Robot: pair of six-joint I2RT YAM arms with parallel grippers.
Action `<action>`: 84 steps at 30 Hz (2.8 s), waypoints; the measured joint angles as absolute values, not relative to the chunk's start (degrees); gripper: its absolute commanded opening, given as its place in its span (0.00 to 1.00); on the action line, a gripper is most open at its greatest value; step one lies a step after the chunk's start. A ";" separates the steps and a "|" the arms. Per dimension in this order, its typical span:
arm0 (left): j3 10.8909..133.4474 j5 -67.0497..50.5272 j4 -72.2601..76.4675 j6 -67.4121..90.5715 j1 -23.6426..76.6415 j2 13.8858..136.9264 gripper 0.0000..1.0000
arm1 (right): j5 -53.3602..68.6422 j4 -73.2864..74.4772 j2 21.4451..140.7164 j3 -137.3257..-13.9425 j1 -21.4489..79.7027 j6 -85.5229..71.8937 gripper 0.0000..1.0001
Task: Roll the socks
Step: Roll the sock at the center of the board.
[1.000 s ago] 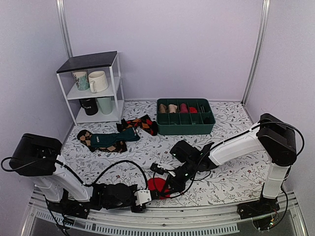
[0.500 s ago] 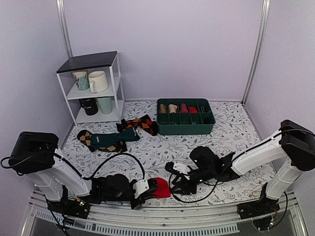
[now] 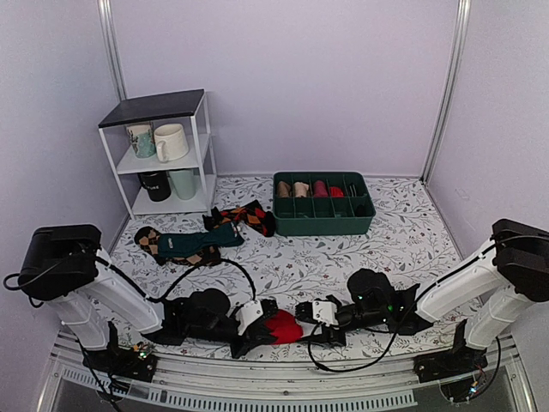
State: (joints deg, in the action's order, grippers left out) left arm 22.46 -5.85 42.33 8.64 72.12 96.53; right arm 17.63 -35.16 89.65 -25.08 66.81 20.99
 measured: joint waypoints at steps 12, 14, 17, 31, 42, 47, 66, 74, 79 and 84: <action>22.50 -7.07 42.22 9.56 71.50 96.55 0.00 | 17.63 -32.86 96.64 -30.46 68.20 23.38 0.46; 22.50 -7.18 42.24 9.63 71.44 96.60 0.00 | 17.61 -32.53 97.12 -30.81 68.20 23.20 0.43; 22.50 -7.33 42.46 9.65 71.42 96.77 0.00 | 17.61 -32.05 97.82 -31.29 68.20 22.98 0.29; 16.93 3.44 36.64 3.97 74.52 84.09 0.44 | 19.18 -21.21 100.92 -40.01 67.37 16.99 0.00; 12.21 7.33 39.66 -6.46 78.06 77.54 0.48 | 30.79 -0.30 105.27 -52.73 61.56 7.57 0.00; 13.63 10.37 42.96 -9.21 79.05 85.17 0.47 | 34.98 4.16 107.55 -55.72 60.23 4.36 0.00; 18.85 15.62 47.79 -11.84 81.23 96.14 0.44 | 37.23 5.45 108.47 -56.62 59.42 1.02 0.00; 17.10 20.12 50.35 -10.90 82.35 96.36 0.51 | 37.93 5.39 108.71 -56.62 59.18 1.04 0.00; 15.44 21.54 50.87 -10.94 82.39 95.20 0.48 | 38.20 5.37 108.81 -56.64 59.09 1.02 0.00; 15.84 21.23 51.16 -10.85 82.39 96.82 0.46 | 38.28 5.37 108.84 -56.66 59.07 1.02 0.00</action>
